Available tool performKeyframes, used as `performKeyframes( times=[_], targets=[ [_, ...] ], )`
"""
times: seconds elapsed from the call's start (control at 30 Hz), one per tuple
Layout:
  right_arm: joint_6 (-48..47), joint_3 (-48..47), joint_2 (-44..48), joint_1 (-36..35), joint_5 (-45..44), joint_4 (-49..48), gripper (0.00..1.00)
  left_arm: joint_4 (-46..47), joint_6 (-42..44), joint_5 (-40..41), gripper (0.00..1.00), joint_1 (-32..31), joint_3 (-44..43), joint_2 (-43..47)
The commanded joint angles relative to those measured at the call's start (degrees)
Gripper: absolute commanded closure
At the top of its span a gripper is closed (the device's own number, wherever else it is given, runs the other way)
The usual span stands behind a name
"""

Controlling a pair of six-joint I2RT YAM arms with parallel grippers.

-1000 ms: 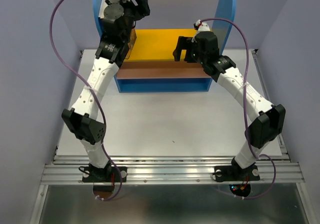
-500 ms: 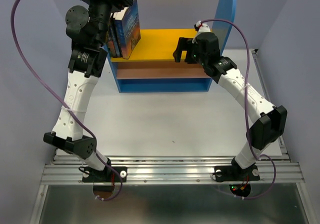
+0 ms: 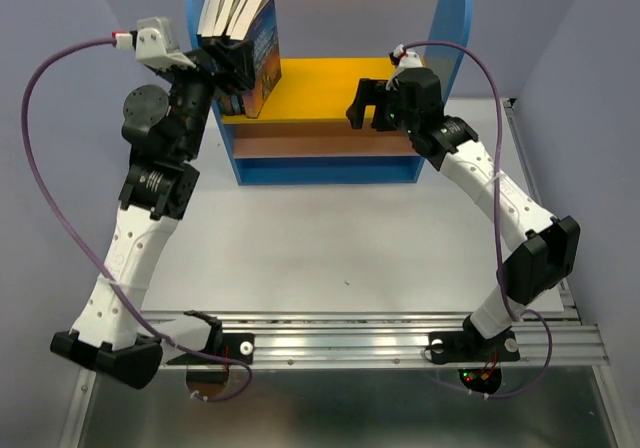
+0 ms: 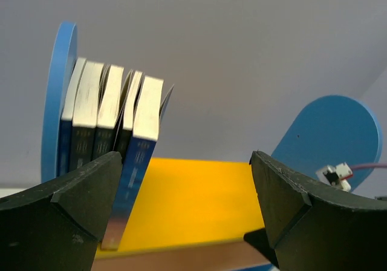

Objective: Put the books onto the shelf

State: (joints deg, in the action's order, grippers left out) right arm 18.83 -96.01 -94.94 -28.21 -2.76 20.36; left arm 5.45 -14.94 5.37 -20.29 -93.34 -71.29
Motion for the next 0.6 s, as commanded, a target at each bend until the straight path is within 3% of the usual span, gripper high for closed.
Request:
performKeyframes(
  times=[0.0,0.23,0.43,0.57],
  targets=[
    [-0.63,1.52,2.65,-0.36,1.53,1.44,0.00,3.16,-2.01,0.61,0.01,-0.27,8.33,9.05],
    [-0.20,6.17,6.86,-0.36,0.57,1.44,0.00,1.58,-10.45,-2.73,0.01,-0.27,29.74,21.42],
    [4.10,17.33,18.36,-0.36,-5.58,1.79,0.00,-10.44,-22.05,12.71,0.01,-0.27,41.28,30.31],
    [8.41,26.82,28.12,-0.36,-8.83,2.05,0.00,-18.36,-28.39,16.78,0.01,-0.27,45.78,32.61]
  ],
)
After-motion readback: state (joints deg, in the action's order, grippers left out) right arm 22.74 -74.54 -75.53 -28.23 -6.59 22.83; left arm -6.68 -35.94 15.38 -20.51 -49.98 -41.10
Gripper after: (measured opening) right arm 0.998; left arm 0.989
